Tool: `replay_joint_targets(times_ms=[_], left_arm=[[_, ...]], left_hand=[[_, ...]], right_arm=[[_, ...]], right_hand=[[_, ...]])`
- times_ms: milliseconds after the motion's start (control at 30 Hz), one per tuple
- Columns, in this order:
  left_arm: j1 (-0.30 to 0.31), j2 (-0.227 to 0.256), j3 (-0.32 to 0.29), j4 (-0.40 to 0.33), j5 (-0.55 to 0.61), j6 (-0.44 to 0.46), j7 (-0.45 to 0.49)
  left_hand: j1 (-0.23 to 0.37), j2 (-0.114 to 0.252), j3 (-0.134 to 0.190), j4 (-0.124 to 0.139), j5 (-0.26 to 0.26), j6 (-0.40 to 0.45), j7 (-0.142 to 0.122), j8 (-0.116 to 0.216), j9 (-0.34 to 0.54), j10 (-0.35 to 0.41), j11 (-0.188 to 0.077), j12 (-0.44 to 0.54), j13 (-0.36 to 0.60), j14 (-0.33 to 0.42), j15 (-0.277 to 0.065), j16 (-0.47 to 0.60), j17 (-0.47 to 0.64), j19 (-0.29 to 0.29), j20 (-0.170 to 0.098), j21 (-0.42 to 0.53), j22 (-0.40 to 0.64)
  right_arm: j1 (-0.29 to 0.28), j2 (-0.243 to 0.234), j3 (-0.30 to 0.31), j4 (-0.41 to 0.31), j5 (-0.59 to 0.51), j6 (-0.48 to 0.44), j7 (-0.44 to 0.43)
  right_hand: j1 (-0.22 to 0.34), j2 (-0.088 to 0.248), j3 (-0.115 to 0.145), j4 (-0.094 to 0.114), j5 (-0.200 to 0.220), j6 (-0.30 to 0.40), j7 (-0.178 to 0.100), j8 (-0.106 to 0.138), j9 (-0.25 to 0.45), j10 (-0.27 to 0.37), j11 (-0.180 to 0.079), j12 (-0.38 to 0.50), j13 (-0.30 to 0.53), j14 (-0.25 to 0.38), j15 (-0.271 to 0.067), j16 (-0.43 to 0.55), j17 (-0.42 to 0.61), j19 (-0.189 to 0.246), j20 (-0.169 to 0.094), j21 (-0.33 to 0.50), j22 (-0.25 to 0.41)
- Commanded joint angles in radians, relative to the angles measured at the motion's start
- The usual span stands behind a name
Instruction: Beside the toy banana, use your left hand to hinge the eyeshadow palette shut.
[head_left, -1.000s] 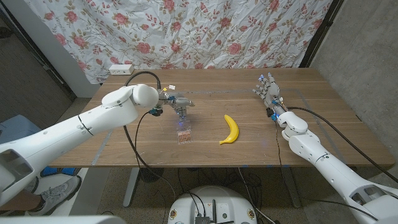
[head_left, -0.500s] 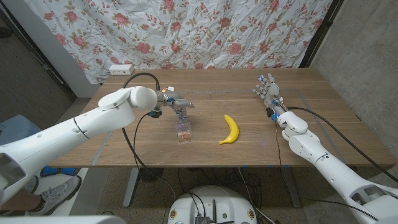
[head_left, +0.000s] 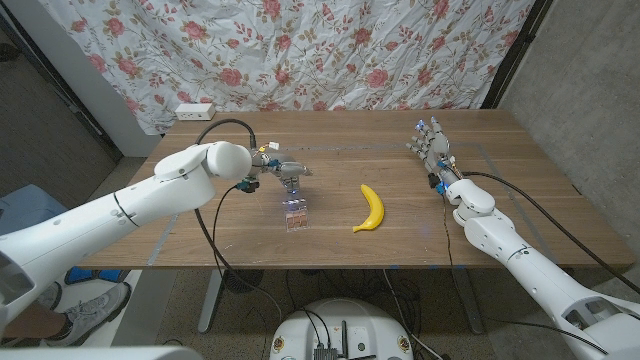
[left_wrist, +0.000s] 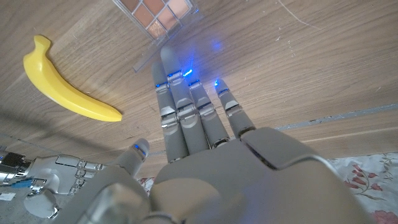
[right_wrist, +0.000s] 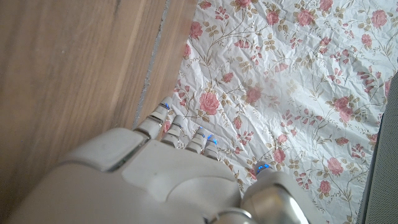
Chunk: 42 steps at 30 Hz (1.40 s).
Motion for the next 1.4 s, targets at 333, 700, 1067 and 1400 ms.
replay_joint_targets(times_ms=[333, 700, 1067, 1400], left_arm=[[0.021, 0.002, 0.009, 0.003, 0.01, -0.027, -0.006], [0.035, 0.011, 0.008, -0.004, 0.018, -0.039, -0.015], [0.059, 0.022, -0.006, -0.002, 0.021, -0.067, -0.003], [0.121, 0.054, -0.058, -0.033, 0.007, -0.098, 0.065]], left_hand=[[0.009, 0.13, 0.011, -0.001, 0.001, 0.007, 0.016, -0.004, -0.002, -0.024, -0.017, -0.005, 0.003, -0.008, 0.002, -0.003, 0.003, -0.008, 0.001, -0.005, 0.004], [0.009, 0.129, 0.015, -0.001, 0.0, 0.0, 0.014, -0.01, -0.003, -0.04, -0.013, -0.015, 0.002, -0.023, 0.007, -0.008, 0.003, -0.012, 0.002, -0.008, 0.004], [0.009, 0.128, 0.018, -0.001, -0.001, -0.013, 0.012, -0.017, -0.005, -0.058, -0.015, -0.026, 0.0, -0.039, 0.013, -0.012, 0.003, -0.018, 0.004, -0.011, 0.004], [0.009, 0.126, 0.023, -0.002, -0.002, -0.037, 0.005, -0.028, -0.008, -0.097, -0.014, -0.048, -0.003, -0.083, 0.025, -0.023, 0.003, -0.042, 0.006, -0.021, 0.004]], right_arm=[[0.0, 0.0, 0.0, 0.0, 0.0, 0.0, 0.0], [0.0, 0.0, 0.0, 0.0, 0.0, 0.0, 0.0], [-0.001, -0.001, 0.0, -0.001, 0.0, 0.0, 0.0], [0.0, 0.0, 0.0, 0.0, 0.0, 0.0, 0.0]], right_hand=[[-0.001, 0.11, -0.001, 0.008, 0.004, 0.002, -0.007, 0.005, 0.002, 0.002, -0.008, 0.005, 0.005, -0.004, -0.14, 0.004, 0.003, 0.007, -0.002, 0.004, 0.002], [-0.001, 0.11, -0.001, 0.008, 0.004, 0.002, -0.007, 0.005, 0.002, 0.002, -0.008, 0.005, 0.005, -0.004, -0.138, 0.004, 0.003, 0.006, -0.001, 0.004, 0.002], [-0.001, 0.11, -0.001, 0.008, 0.004, 0.001, -0.008, 0.005, 0.002, 0.002, -0.008, 0.005, 0.005, -0.004, -0.138, 0.004, 0.003, 0.006, -0.002, 0.004, 0.002], [-0.001, 0.11, -0.001, 0.008, 0.004, 0.001, -0.007, 0.005, 0.002, 0.001, -0.009, 0.004, 0.005, -0.004, -0.138, 0.004, 0.003, 0.006, -0.001, 0.004, 0.002]])
